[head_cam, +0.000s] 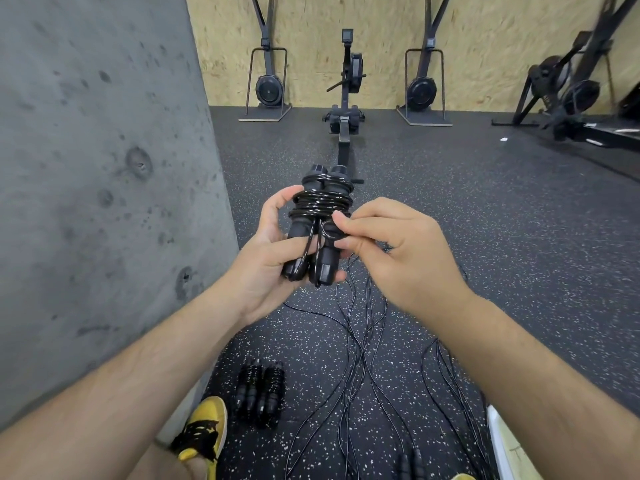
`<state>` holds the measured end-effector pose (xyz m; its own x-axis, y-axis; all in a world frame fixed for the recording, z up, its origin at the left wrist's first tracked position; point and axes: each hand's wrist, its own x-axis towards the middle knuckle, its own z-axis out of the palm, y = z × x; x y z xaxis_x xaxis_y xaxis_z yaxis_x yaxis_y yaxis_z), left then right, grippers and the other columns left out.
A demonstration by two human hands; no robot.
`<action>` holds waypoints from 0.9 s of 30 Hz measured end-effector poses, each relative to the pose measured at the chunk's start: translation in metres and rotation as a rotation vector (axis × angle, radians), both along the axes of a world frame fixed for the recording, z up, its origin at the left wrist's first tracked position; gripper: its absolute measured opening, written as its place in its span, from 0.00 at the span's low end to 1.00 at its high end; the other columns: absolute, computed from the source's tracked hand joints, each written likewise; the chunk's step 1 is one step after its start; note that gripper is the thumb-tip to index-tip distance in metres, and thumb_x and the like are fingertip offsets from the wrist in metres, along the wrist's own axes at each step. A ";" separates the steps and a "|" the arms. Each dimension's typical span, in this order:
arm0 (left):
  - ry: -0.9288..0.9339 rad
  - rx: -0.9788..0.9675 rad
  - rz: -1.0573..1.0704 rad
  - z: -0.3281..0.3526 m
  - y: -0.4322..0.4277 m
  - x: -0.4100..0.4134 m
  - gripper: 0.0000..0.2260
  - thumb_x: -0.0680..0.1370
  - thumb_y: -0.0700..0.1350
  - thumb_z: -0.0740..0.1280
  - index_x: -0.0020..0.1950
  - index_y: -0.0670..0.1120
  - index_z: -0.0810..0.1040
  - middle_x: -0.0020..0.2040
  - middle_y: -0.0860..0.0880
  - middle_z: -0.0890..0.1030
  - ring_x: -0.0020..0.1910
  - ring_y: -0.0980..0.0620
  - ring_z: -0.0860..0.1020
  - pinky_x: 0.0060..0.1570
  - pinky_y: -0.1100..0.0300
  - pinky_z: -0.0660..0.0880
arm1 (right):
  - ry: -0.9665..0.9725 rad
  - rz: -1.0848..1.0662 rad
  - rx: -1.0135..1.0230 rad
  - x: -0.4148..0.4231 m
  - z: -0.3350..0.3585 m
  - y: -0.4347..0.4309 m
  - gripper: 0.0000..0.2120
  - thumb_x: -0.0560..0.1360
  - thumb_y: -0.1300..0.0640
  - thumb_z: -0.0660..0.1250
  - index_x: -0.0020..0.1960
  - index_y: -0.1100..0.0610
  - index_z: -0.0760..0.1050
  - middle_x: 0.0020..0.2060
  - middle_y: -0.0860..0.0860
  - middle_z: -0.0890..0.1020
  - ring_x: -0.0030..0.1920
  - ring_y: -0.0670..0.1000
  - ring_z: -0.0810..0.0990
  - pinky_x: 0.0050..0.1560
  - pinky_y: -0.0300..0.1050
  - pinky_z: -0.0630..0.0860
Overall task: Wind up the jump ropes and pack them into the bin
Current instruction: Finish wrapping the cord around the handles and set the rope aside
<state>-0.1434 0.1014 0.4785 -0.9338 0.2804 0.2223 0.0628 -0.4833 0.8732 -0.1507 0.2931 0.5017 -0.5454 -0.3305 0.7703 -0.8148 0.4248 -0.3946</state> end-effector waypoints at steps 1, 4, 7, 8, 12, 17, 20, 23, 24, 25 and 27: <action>0.002 0.017 -0.011 0.001 -0.001 0.000 0.30 0.75 0.32 0.67 0.69 0.60 0.67 0.64 0.40 0.81 0.55 0.31 0.81 0.48 0.38 0.80 | 0.007 -0.008 0.001 0.000 0.001 0.001 0.08 0.75 0.64 0.73 0.54 0.58 0.85 0.43 0.48 0.82 0.45 0.45 0.79 0.50 0.35 0.74; 0.006 0.040 -0.033 0.002 -0.002 0.000 0.28 0.76 0.33 0.66 0.69 0.60 0.67 0.67 0.38 0.79 0.56 0.32 0.82 0.48 0.39 0.81 | 0.048 -0.049 0.058 -0.003 0.001 0.004 0.06 0.78 0.62 0.70 0.52 0.58 0.86 0.41 0.48 0.81 0.43 0.42 0.78 0.47 0.36 0.74; 0.000 0.038 -0.021 0.001 -0.001 -0.001 0.28 0.76 0.33 0.67 0.69 0.60 0.68 0.66 0.37 0.79 0.55 0.32 0.82 0.47 0.39 0.81 | 0.161 -0.112 0.192 -0.005 -0.001 0.003 0.08 0.80 0.60 0.67 0.51 0.59 0.85 0.40 0.49 0.80 0.41 0.51 0.76 0.43 0.42 0.74; 0.002 0.031 -0.009 0.001 0.001 -0.002 0.29 0.76 0.33 0.66 0.69 0.60 0.67 0.65 0.38 0.80 0.55 0.32 0.82 0.46 0.39 0.81 | 0.203 -0.134 0.231 -0.005 -0.001 0.002 0.09 0.80 0.60 0.66 0.50 0.60 0.85 0.39 0.50 0.79 0.40 0.53 0.76 0.42 0.45 0.75; 0.013 0.010 0.032 0.001 0.002 -0.002 0.30 0.76 0.32 0.65 0.71 0.59 0.65 0.59 0.41 0.83 0.50 0.37 0.83 0.44 0.41 0.81 | 0.275 -0.186 0.296 -0.003 0.001 -0.005 0.12 0.81 0.60 0.63 0.45 0.63 0.83 0.37 0.52 0.79 0.37 0.56 0.75 0.36 0.51 0.75; 0.010 -0.003 0.034 0.002 0.002 -0.001 0.32 0.73 0.30 0.61 0.69 0.59 0.67 0.61 0.38 0.80 0.50 0.37 0.82 0.43 0.41 0.80 | 0.259 -0.190 0.306 0.000 0.004 -0.007 0.12 0.80 0.60 0.64 0.43 0.62 0.83 0.35 0.52 0.77 0.35 0.56 0.74 0.32 0.49 0.75; 0.016 -0.018 0.035 0.002 0.002 0.000 0.33 0.71 0.30 0.60 0.70 0.59 0.66 0.62 0.37 0.78 0.50 0.38 0.81 0.43 0.41 0.79 | 0.214 -0.188 0.314 0.002 0.006 -0.008 0.12 0.80 0.59 0.63 0.43 0.62 0.83 0.34 0.51 0.76 0.35 0.57 0.75 0.32 0.50 0.76; 0.036 -0.055 0.029 0.004 0.000 0.002 0.34 0.71 0.30 0.60 0.72 0.59 0.64 0.61 0.39 0.80 0.50 0.40 0.81 0.43 0.41 0.80 | 0.156 -0.180 0.293 0.005 0.007 -0.009 0.12 0.80 0.59 0.63 0.43 0.61 0.83 0.34 0.50 0.75 0.35 0.55 0.75 0.34 0.50 0.76; 0.042 -0.074 0.036 0.004 0.000 0.002 0.34 0.71 0.30 0.60 0.72 0.59 0.64 0.60 0.41 0.81 0.49 0.41 0.81 0.44 0.39 0.80 | 0.145 -0.179 0.293 0.006 0.008 -0.011 0.12 0.80 0.58 0.63 0.43 0.61 0.82 0.34 0.50 0.75 0.35 0.55 0.75 0.34 0.50 0.76; 0.047 -0.090 0.046 0.004 0.000 0.002 0.35 0.71 0.30 0.60 0.72 0.59 0.64 0.59 0.43 0.82 0.49 0.42 0.81 0.45 0.37 0.80 | 0.139 -0.181 0.296 0.007 0.008 -0.012 0.13 0.80 0.58 0.63 0.42 0.61 0.82 0.34 0.50 0.74 0.34 0.55 0.75 0.34 0.49 0.76; 0.054 -0.099 0.058 0.004 0.001 0.002 0.35 0.71 0.29 0.59 0.71 0.59 0.63 0.58 0.45 0.83 0.48 0.43 0.81 0.47 0.35 0.78 | 0.149 -0.203 0.298 0.009 0.009 -0.015 0.13 0.79 0.58 0.63 0.41 0.61 0.82 0.33 0.50 0.74 0.33 0.56 0.75 0.33 0.48 0.76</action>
